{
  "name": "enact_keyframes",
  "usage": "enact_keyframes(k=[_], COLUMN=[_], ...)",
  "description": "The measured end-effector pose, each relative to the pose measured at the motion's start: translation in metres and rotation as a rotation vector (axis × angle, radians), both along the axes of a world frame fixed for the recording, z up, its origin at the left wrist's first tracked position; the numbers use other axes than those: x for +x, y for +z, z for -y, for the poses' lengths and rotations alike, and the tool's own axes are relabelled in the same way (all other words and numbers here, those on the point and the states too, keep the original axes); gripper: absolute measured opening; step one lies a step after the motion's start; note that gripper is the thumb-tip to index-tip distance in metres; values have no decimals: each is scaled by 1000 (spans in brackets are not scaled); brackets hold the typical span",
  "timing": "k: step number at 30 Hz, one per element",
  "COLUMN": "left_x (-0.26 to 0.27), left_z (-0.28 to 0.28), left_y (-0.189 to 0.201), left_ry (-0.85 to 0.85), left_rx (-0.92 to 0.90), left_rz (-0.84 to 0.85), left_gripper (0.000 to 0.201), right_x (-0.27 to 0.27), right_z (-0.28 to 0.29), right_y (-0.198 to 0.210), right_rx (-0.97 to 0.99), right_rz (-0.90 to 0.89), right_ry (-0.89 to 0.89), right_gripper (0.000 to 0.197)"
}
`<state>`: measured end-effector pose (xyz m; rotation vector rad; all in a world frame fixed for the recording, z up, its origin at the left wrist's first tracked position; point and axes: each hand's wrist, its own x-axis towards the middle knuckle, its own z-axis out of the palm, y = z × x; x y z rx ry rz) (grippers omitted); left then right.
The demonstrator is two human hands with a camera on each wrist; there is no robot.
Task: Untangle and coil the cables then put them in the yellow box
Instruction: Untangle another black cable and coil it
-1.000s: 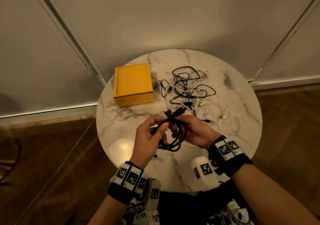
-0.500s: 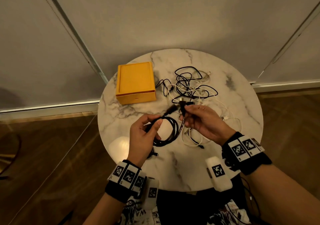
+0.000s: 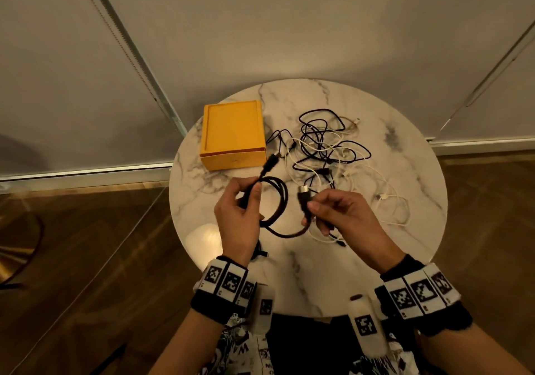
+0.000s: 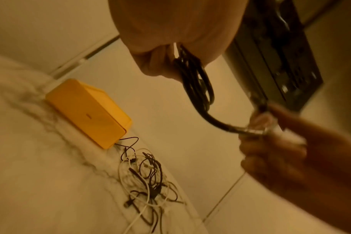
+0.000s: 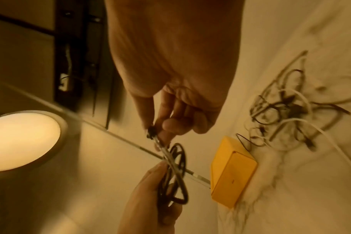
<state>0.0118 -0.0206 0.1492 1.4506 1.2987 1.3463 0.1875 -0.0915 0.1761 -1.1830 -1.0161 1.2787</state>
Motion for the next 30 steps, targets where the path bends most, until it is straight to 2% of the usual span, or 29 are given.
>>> enact_keyframes(k=[2,4,8,11,13,17,18,21,22,23,26,30], left_x=[7,13,22,26,27,27,27,22,20,19,16,24], left_z=[7,14,23,26,28,33,31,23,19,16,16,28], left_y=[-2,-3,-5,-8,-9,-6,-6,-6,-7,-9,-14,-15], left_ry=[-70,-114,-163,-145,-152,-197,-188,-124,-102,-91,-84,-116], left_rx=[54,100,157,108,60,-4,-41,-119,-122,-121,-118,-100], left_rz=[-72,-84,-57,-31,1,41,74,142,138,127,82,33], left_gripper=[21,20,7,6,7,6,5,5,5,4,4,6], right_x=[-3,-7,-21,-26,-27,-31,-30,-23,-20,-18,-21,-31], right_z=[-6,-17,-29,-31,-33,-40,-41,-41,-42,-42,-40,-42], right_y=[9,10,1,-16,-24,-25,-21,-19,-19,-21,-25,-39], right_rx=[-45,-118,-146,-112,-136,-256,-278,-346,-346,-333,-275,-90], right_rz=[174,262,316,523,579,418,326,-96,-169,-166,86,585], right_ry=[41,17,-145,-328,-355,-100,-38,101,109,95,3,-172], right_gripper=[15,19,24,37,34,12,12,16,15,14,16,21])
